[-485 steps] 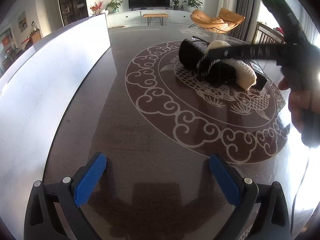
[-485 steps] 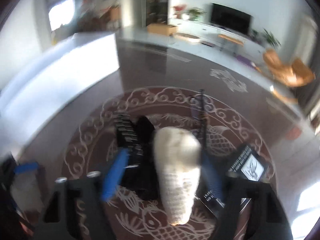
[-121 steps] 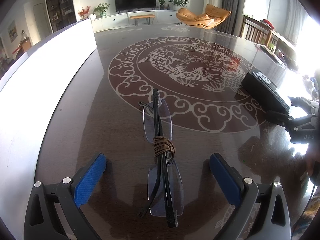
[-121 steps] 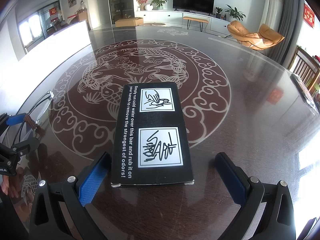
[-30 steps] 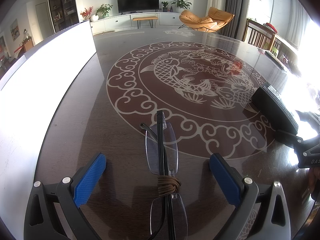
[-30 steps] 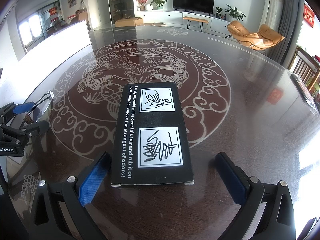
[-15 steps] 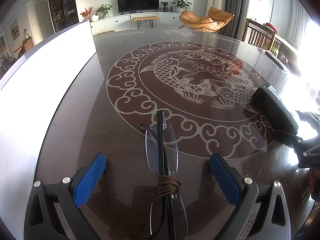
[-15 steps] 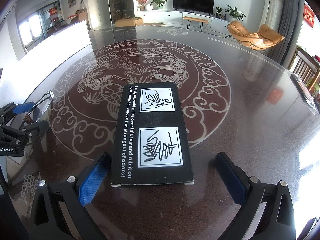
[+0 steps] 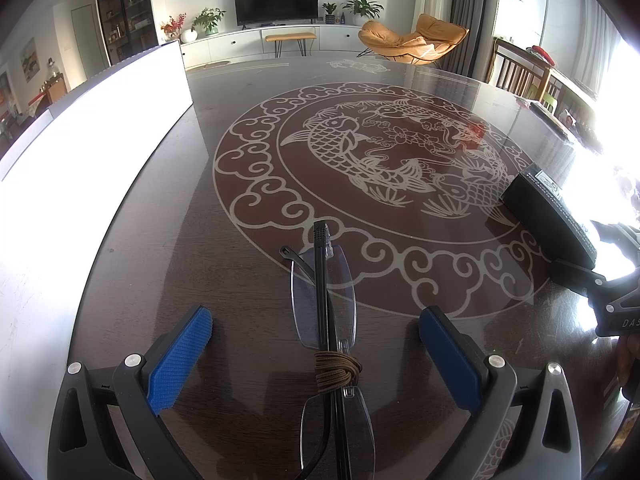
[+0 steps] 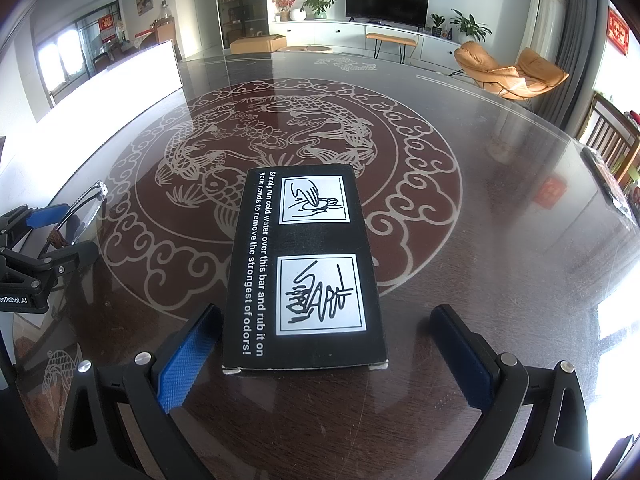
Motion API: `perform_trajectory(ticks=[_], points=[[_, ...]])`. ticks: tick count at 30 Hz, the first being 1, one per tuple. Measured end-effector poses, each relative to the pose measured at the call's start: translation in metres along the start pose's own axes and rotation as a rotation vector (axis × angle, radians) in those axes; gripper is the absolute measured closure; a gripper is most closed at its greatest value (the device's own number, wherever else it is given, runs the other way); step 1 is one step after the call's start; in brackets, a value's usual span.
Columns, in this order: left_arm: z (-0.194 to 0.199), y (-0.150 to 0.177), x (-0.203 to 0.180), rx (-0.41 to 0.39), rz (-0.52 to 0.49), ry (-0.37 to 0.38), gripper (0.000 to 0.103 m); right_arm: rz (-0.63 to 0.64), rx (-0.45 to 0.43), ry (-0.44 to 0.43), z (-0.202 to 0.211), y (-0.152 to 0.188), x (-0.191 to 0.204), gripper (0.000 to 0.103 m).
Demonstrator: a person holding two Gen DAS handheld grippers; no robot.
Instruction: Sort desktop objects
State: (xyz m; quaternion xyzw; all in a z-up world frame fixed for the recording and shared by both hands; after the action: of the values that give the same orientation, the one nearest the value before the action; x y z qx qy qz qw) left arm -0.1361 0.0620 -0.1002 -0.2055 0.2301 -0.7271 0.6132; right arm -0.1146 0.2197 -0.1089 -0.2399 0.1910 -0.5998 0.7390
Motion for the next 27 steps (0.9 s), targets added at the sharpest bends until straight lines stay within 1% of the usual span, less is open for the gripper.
perform_trajectory(ticks=[15,16,18,19,21,23,26,27], points=[[0.0,0.0,0.0,0.001,-0.001,0.0,0.0,0.001,0.0,-0.001,0.0,0.0,0.0,0.0],[0.0,0.001,0.0,0.015,-0.007,0.006,0.0,0.001,0.0,-0.001,0.0,0.0,0.0,0.0],[0.001,0.004,-0.001,0.095,-0.068,0.049,0.0,0.002,0.0,-0.001,0.0,0.0,0.0,0.0],[0.004,0.009,0.002,0.131,-0.1,0.065,0.0,0.006,0.013,-0.001,-0.001,-0.001,0.0,0.0],[0.009,0.017,0.014,0.174,-0.103,0.066,0.0,0.044,0.113,-0.028,-0.004,-0.003,0.001,0.0],[0.013,0.023,0.03,0.204,-0.079,0.058,0.0,0.055,0.21,-0.05,-0.009,-0.008,-0.001,0.0],[0.015,0.019,0.037,0.222,-0.042,0.1,0.0,0.059,0.332,-0.074,-0.018,-0.019,-0.004,0.0],[0.014,0.016,0.035,0.228,-0.025,0.111,0.0,0.059,0.349,-0.074,-0.02,-0.024,-0.004,0.0]])
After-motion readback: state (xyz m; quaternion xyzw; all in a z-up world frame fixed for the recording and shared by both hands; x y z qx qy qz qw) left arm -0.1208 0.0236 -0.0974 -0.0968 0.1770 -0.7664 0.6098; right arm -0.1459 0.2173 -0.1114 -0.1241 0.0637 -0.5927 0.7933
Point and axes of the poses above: each gripper's, at about its wrist camera, not at the fingertips, and z roughly against the way its jaws point, x to its left, y to its underside, the point moved 8 cm from there along -z, roughly the way its jaws point, and after that the axes turned 2 degrees about -z, right-handed, at the moved point
